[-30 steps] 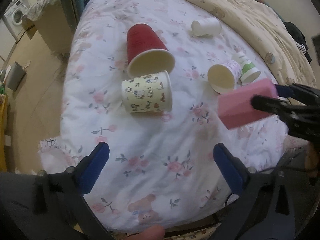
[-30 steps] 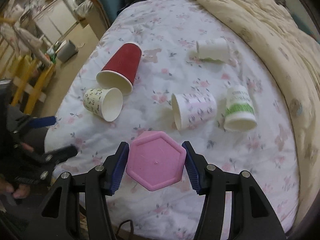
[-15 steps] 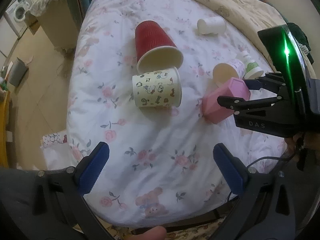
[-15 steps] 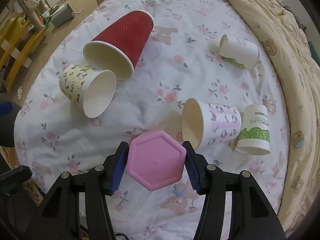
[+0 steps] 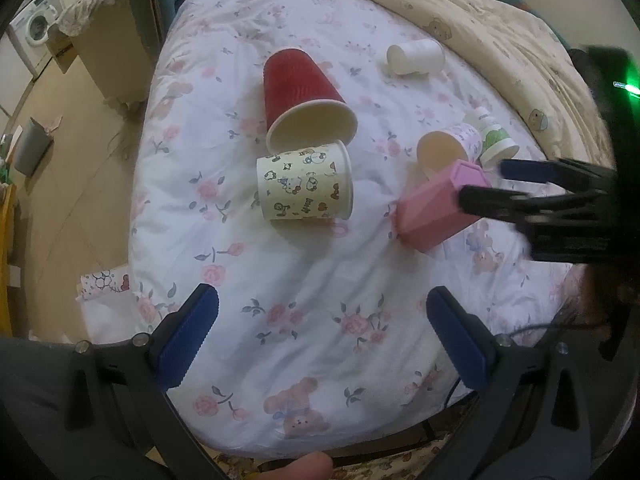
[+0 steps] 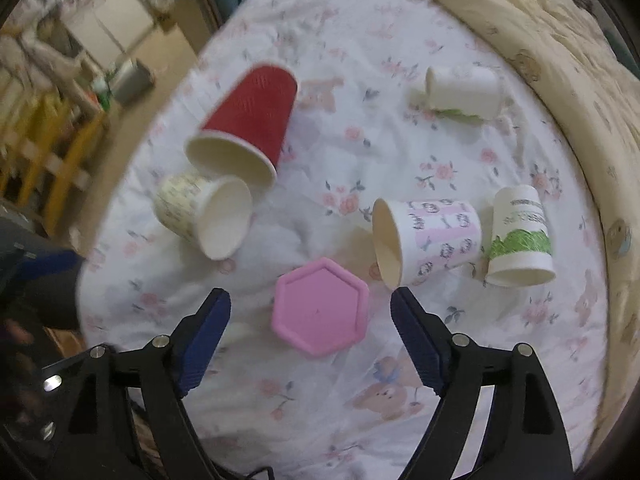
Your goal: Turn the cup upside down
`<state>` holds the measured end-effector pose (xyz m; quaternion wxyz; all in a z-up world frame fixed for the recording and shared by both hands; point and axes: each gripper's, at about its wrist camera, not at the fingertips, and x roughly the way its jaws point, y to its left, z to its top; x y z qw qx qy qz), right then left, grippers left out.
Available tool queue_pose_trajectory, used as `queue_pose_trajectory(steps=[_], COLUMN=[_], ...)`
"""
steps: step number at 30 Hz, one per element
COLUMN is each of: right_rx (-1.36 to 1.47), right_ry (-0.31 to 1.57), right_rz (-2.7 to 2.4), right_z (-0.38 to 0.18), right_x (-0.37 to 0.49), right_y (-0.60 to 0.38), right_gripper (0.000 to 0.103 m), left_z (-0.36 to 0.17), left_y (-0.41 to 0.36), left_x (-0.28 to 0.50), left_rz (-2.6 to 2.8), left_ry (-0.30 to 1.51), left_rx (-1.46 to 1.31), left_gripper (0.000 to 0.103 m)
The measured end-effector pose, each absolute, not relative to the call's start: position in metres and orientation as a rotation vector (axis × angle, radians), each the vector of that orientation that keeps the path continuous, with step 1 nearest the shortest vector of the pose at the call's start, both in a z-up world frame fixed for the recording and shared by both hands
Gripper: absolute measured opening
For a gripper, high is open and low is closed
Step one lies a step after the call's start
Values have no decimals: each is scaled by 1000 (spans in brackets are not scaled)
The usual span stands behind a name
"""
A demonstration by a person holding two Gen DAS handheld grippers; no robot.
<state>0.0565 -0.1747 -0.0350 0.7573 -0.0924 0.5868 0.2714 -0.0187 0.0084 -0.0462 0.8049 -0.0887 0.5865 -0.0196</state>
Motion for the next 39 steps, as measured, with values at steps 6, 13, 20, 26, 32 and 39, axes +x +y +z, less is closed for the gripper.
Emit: queue_pose_trajectory(steps=[6,13,20,26,32,39], right_rx=[-14,38,63,70,83,83], right_ry=[1121,926,855,819,812,820], right_rz=[523,406,340,345,300,297], right_z=[9,40,31,24,19,17], right_x=[22,-33,-72,-89,-86,-84], right_y=[-223,-250,-260,-263,-265,-265], right_gripper=[99,101,101,101,101,101], left_z=[-31,-1,17,5,3,-1], left_y=[9,6,-9,-17,-6,-11], left_x=[-26,-48,-70,-80,-82,-81], left_rz=[-34,6,53,39,49,40], left_ry=[1173,996,853,877,868,878], left_rx=[-194,-173,-73,-61,-112,-115], left_gripper=[103,103,103,103,103,103])
